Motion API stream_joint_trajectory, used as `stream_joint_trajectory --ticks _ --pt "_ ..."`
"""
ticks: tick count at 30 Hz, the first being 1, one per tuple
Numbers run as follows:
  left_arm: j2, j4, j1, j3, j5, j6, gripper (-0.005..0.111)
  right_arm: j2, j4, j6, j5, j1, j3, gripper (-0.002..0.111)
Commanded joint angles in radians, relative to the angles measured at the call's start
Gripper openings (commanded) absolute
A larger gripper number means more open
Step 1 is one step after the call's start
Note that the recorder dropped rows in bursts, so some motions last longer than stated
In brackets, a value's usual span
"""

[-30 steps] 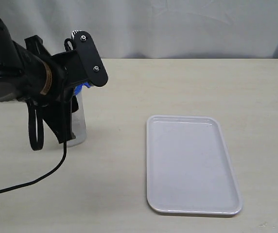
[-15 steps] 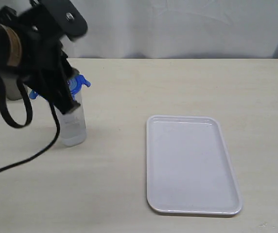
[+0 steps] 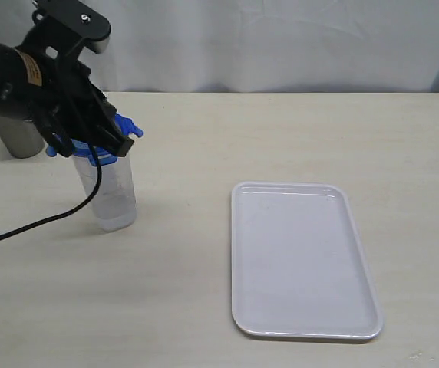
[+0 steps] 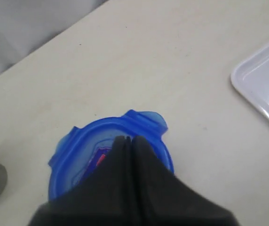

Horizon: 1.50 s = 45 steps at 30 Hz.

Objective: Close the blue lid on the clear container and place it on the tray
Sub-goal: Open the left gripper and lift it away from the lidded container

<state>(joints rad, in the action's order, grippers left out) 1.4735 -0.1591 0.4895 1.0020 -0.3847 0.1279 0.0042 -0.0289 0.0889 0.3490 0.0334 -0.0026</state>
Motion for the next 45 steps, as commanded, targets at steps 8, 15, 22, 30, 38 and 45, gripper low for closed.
stream_joint_trajectory --ticks 8,15,22,30,38,45 --pt "0.109 0.066 -0.001 0.0 -0.017 0.062 0.0 -0.004 0.008 0.001 -0.003 0.004 0.003 0.004" --pt "0.101 0.066 -0.001 0.0 -0.02 0.062 0.0 -0.004 0.008 0.001 -0.003 0.004 0.003 0.004" --pt "-0.007 0.068 -0.003 0.0 0.054 0.051 0.002 -0.004 0.008 0.001 -0.003 0.004 0.003 0.004" --pt "-0.248 0.09 -0.039 -0.218 0.419 0.048 0.029 -0.004 0.008 0.001 -0.003 0.004 0.003 0.004" --pt "-0.36 -0.031 -0.201 -0.592 0.839 -0.184 0.031 -0.004 0.008 0.001 -0.003 0.004 0.003 0.004" --pt "-0.317 -0.558 -0.384 -0.69 1.149 -0.572 0.031 -0.004 0.008 0.001 -0.003 0.004 0.003 0.004"
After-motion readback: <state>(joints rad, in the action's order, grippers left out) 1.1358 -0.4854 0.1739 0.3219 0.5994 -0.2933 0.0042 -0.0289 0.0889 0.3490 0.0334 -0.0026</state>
